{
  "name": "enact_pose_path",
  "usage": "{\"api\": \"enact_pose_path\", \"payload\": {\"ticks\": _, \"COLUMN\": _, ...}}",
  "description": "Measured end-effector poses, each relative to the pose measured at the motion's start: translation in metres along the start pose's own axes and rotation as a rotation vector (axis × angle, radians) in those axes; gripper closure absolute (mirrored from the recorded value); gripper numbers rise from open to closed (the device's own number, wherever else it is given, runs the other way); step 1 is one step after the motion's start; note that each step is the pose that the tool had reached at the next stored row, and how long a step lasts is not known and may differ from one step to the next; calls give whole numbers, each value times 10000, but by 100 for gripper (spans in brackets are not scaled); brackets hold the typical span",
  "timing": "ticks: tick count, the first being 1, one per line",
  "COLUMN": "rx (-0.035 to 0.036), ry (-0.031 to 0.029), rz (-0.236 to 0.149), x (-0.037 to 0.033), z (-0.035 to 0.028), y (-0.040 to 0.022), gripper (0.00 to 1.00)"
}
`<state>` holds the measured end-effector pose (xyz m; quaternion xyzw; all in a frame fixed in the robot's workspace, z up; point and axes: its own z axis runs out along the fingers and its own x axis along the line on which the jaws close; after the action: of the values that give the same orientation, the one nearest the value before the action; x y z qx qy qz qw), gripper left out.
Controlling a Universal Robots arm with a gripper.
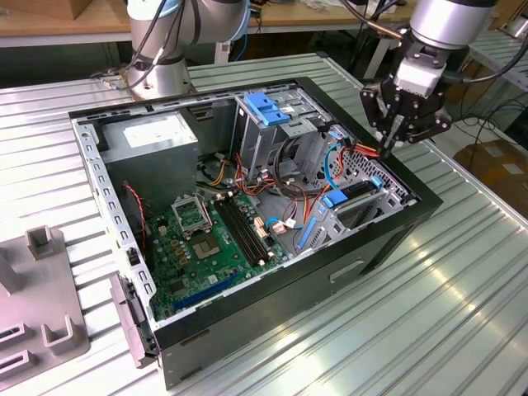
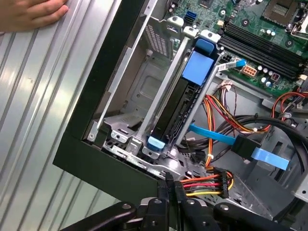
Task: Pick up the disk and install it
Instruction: 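Insert the first disk wire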
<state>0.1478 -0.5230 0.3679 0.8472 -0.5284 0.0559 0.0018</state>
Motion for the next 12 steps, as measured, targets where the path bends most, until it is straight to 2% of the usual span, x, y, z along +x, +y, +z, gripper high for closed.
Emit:
{"api": "enact_pose_path", "payload": {"ticks": 8, "rx": -11, "ry": 6, "rz": 115, "x": -85, "z": -18, "y": 175, "gripper": 84}}
{"api": "enact_pose_path", "payload": {"ticks": 12, "rx": -50, "ry": 29, "rz": 516, "x": -89, "z": -17, "y": 183, "gripper": 84}}
